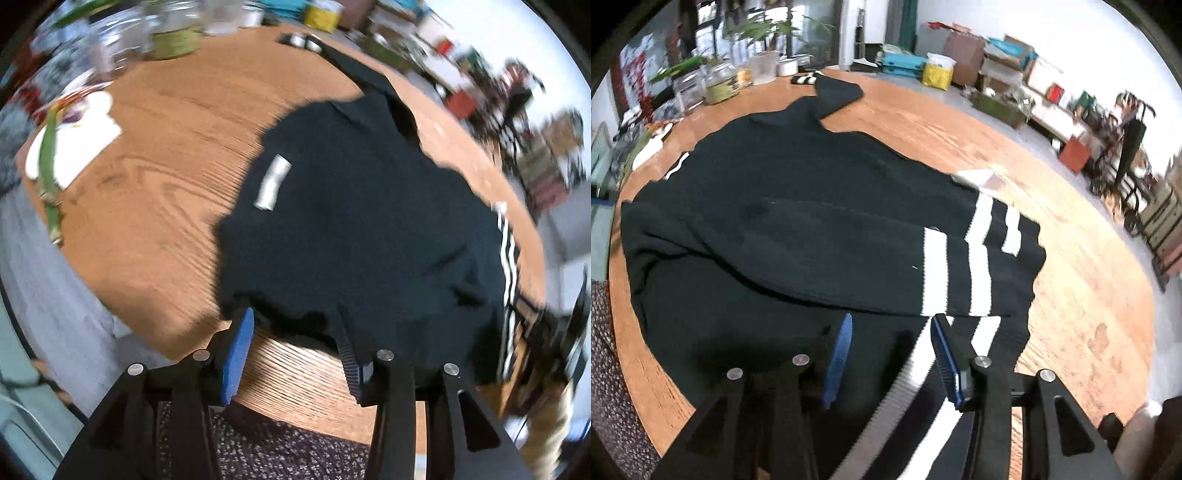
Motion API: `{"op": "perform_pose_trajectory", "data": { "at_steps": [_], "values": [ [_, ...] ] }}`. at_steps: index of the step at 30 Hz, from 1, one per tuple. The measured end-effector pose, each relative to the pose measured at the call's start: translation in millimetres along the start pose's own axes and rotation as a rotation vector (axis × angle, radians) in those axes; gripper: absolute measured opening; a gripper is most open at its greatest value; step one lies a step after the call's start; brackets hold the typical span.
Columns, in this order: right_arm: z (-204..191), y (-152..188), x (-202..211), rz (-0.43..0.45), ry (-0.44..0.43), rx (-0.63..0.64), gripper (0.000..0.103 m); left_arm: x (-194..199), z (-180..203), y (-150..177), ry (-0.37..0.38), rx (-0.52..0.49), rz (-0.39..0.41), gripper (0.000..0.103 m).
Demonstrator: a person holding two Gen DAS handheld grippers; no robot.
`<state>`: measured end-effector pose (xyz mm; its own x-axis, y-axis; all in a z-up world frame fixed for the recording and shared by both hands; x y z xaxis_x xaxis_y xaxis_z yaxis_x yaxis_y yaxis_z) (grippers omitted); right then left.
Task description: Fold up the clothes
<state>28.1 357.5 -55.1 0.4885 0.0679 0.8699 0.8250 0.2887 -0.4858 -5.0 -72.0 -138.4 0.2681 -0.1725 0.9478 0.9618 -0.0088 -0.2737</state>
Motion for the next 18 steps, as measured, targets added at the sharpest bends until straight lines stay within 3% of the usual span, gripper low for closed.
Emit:
{"op": "perform_pose_trajectory", "data": {
  "at_steps": [3,5,7,9,12,13,18],
  "values": [
    [26,-5,-5,0.002,-0.045,-0.162,0.048,-15,11,1,-0.069,-0.066,-0.019,0.044],
    [43,-7,-12,-0.017,-0.052,-0.248,0.048,-23,14,0,-0.087,-0.093,-0.03,0.034],
    [53,-9,-20,-0.033,-0.036,-0.284,0.048,-30,16,-2,-0.112,-0.128,-0.036,0.023],
    [57,-12,-26,-0.031,-0.038,-0.294,0.048,-35,16,-3,-0.129,-0.147,-0.041,0.019],
    [59,-13,-31,-0.028,-0.032,-0.313,0.022,-39,12,-4,-0.114,-0.136,-0.045,0.018],
    [56,-13,-32,-0.027,-0.02,-0.312,0.008,-40,10,-4,-0.106,-0.127,-0.045,0.018],
    [53,-12,9,0.086,-0.057,-0.379,0.005,-40,1,-4,-0.069,-0.096,-0.049,0.018]
  ]
}}
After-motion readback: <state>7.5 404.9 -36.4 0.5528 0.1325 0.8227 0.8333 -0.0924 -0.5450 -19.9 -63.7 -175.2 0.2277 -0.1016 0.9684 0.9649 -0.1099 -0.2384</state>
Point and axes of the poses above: each gripper's, at about its wrist camera, not at the fingertips, and x roughly against the way its jaws point, z to its right, y to its underside, the point moved 4 cm from there along -x, roughly the way its jaws point
